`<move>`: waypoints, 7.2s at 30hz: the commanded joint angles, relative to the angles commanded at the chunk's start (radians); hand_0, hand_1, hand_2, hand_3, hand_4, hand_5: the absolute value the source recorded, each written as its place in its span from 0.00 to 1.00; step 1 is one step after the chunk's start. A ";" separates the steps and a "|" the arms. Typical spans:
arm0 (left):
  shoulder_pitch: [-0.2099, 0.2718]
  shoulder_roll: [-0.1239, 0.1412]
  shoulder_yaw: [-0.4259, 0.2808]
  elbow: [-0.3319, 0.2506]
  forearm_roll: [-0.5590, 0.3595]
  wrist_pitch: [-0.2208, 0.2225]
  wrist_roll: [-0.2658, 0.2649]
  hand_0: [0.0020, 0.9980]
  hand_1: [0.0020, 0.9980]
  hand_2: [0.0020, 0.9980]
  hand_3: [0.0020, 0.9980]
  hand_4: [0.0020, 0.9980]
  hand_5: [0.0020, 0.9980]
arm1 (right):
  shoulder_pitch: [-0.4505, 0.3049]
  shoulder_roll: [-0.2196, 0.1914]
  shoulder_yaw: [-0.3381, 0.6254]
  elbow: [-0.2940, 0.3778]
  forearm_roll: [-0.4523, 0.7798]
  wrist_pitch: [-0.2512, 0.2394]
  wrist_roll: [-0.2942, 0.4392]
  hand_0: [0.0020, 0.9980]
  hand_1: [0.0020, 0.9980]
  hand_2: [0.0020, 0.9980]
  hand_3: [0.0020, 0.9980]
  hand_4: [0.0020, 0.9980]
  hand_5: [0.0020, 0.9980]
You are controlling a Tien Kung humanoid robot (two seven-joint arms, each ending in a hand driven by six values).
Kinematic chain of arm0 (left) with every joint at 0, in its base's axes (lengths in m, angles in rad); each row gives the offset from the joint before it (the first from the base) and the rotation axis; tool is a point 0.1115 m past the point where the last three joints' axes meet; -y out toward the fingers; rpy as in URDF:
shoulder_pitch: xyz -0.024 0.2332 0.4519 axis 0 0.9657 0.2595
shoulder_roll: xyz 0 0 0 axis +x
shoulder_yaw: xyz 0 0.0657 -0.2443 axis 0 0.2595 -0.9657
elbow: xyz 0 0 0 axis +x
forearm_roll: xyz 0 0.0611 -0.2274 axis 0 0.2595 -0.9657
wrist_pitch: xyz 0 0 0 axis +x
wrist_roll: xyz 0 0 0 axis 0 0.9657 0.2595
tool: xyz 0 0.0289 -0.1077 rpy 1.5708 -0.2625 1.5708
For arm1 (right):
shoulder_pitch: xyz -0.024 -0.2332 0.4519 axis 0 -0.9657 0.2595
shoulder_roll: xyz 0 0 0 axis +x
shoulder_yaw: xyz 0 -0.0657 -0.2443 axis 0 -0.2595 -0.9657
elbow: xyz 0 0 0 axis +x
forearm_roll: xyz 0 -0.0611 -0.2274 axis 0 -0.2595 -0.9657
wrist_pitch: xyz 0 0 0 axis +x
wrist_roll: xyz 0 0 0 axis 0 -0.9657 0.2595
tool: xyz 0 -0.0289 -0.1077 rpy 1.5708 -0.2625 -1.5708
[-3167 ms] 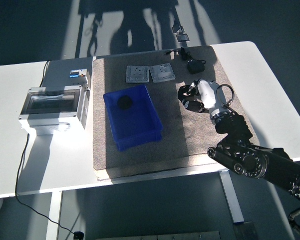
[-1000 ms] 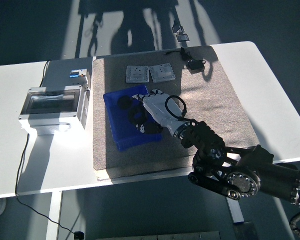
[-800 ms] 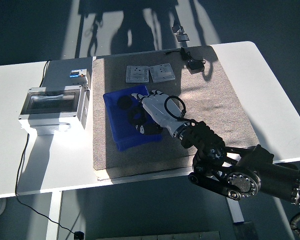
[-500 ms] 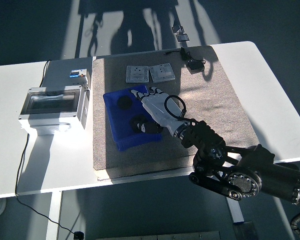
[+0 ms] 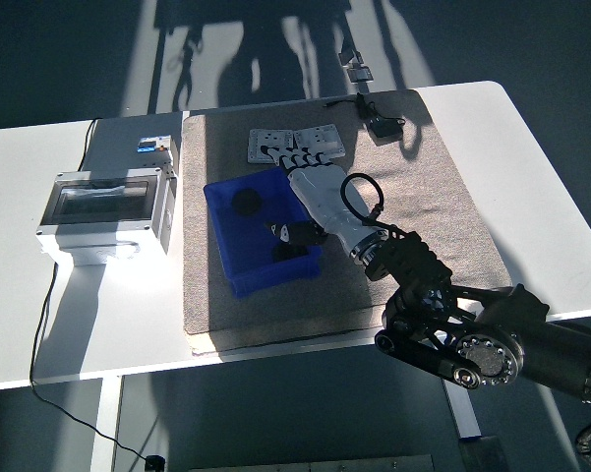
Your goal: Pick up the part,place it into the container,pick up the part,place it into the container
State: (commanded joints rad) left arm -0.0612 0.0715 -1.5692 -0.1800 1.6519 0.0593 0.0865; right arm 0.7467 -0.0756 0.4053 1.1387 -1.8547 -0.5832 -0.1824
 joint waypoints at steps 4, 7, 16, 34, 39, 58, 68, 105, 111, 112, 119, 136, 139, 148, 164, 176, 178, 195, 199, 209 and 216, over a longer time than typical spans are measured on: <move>-0.003 -0.001 0.007 0.000 -0.005 0.000 0.000 0.69 0.65 0.64 0.57 0.62 0.61 | -0.006 -0.013 0.053 0.029 0.054 -0.062 0.058 0.99 0.88 0.88 0.98 0.82 0.31; -0.006 -0.002 0.009 0.000 0.002 -0.003 0.002 0.69 0.65 0.64 0.57 0.62 0.61 | -0.041 -0.038 0.107 0.065 0.117 -0.062 0.114 0.99 0.88 0.88 0.98 0.82 0.31; 0.006 -0.016 0.024 0.000 -0.030 0.004 0.000 0.69 0.65 0.65 0.58 0.62 0.60 | -0.237 -0.170 0.304 0.177 0.425 -0.062 0.392 0.73 0.42 0.51 0.51 0.73 0.31; 0.000 -0.002 0.015 0.000 0.009 -0.009 0.015 0.69 0.65 0.64 0.58 0.60 0.58 | -0.527 -0.179 0.599 0.151 0.991 -0.062 0.795 0.62 0.22 0.28 0.27 0.76 0.26; 0.002 0.001 0.021 0.000 -0.004 -0.009 0.019 0.69 0.65 0.64 0.57 0.60 0.57 | -0.563 -0.174 0.650 0.134 1.132 -0.061 0.828 0.59 0.19 0.25 0.23 0.64 0.18; 0.002 -0.001 0.069 0.000 -0.048 0.004 0.017 0.69 0.65 0.63 0.57 0.57 0.52 | -0.563 -0.166 0.551 0.221 0.814 0.044 0.555 0.65 0.21 0.27 0.26 0.69 0.10; 0.005 -0.009 0.074 0.000 -0.027 -0.005 0.037 0.69 0.65 0.63 0.57 0.57 0.52 | -0.571 -0.167 0.610 0.191 0.740 0.090 0.503 0.67 0.29 0.39 0.40 0.77 0.12; 0.007 -0.023 0.045 0.000 0.011 -0.023 0.051 0.69 0.65 0.63 0.58 0.51 0.48 | -0.563 -0.152 0.588 0.173 1.134 0.203 0.570 0.39 0.11 0.20 0.56 1.00 1.00; 0.004 -0.021 0.046 0.000 0.008 -0.023 0.047 0.69 0.65 0.63 0.58 0.51 0.49 | -0.572 -0.148 0.605 0.161 1.152 0.249 0.514 0.19 0.12 0.26 0.58 1.00 0.98; 0.004 -0.021 0.045 0.000 0.009 -0.023 0.047 0.69 0.65 0.63 0.58 0.51 0.49 | -0.572 -0.148 0.605 0.160 1.160 0.259 0.507 0.19 0.12 0.26 0.58 1.00 0.98; 0.003 -0.022 0.045 0.000 0.009 -0.023 0.046 0.70 0.66 0.63 0.58 0.50 0.49 | -0.575 -0.148 0.605 0.145 1.187 0.282 0.456 0.17 0.13 0.29 0.60 1.00 0.95; -0.005 -0.026 0.058 0.000 0.002 -0.027 0.047 0.70 0.66 0.64 0.58 0.48 0.48 | -0.571 -0.156 0.607 0.156 1.285 0.228 0.561 0.12 0.12 0.28 0.58 1.00 0.93; -0.008 -0.025 0.060 0.000 0.006 -0.030 0.050 0.70 0.66 0.64 0.58 0.48 0.48 | -0.574 -0.160 0.625 0.162 1.322 0.199 0.610 0.12 0.12 0.28 0.58 1.00 0.93; -0.010 -0.024 0.058 0.000 0.014 -0.037 0.054 0.70 0.66 0.64 0.58 0.47 0.48 | -0.585 -0.166 0.711 0.177 1.464 0.080 0.778 0.41 0.20 0.31 0.52 0.91 0.74; -0.012 -0.024 0.049 0.000 0.043 -0.054 0.069 0.70 0.66 0.64 0.59 0.47 0.48 | -0.590 -0.159 0.750 0.202 1.392 0.099 0.826 0.41 0.16 0.24 0.34 0.84 0.70; -0.010 -0.029 0.053 0.000 0.041 -0.063 0.067 0.70 0.66 0.66 0.60 0.47 0.49 | -0.588 -0.165 0.749 0.198 1.390 0.102 0.825 0.42 0.14 0.20 0.30 0.82 0.69; -0.010 -0.029 0.051 0.000 0.045 -0.065 0.068 0.70 0.66 0.66 0.60 0.47 0.49 | -0.586 -0.164 0.748 0.196 1.390 0.102 0.824 0.43 0.14 0.20 0.31 0.82 0.69; -0.005 -0.035 0.060 0.000 0.011 -0.058 0.060 0.70 0.67 0.66 0.60 0.47 0.49 | -0.589 -0.154 0.742 0.183 1.420 0.089 0.828 0.46 0.14 0.20 0.31 0.85 0.72; -0.005 -0.037 0.068 0.000 0.003 -0.053 0.060 0.70 0.67 0.66 0.60 0.47 0.49 | -0.592 -0.156 0.748 0.183 1.419 0.085 0.828 0.47 0.14 0.20 0.31 0.85 0.72; -0.005 -0.032 0.064 0.000 0.000 -0.050 0.058 0.70 0.67 0.67 0.60 0.47 0.50 | -0.595 -0.155 0.746 0.178 1.427 0.148 0.828 0.48 0.14 0.21 0.32 0.88 0.74; -0.005 -0.029 0.050 0.000 0.009 -0.046 0.056 0.70 0.67 0.66 0.60 0.47 0.49 | -0.595 -0.155 0.749 0.174 1.431 0.147 0.828 0.49 0.14 0.21 0.33 0.89 0.75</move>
State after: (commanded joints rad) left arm -0.0659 0.0420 -1.5191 -0.1800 1.6611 0.0136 0.1426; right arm 0.1516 -0.2307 1.1543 1.3125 -0.4235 -0.4359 0.6454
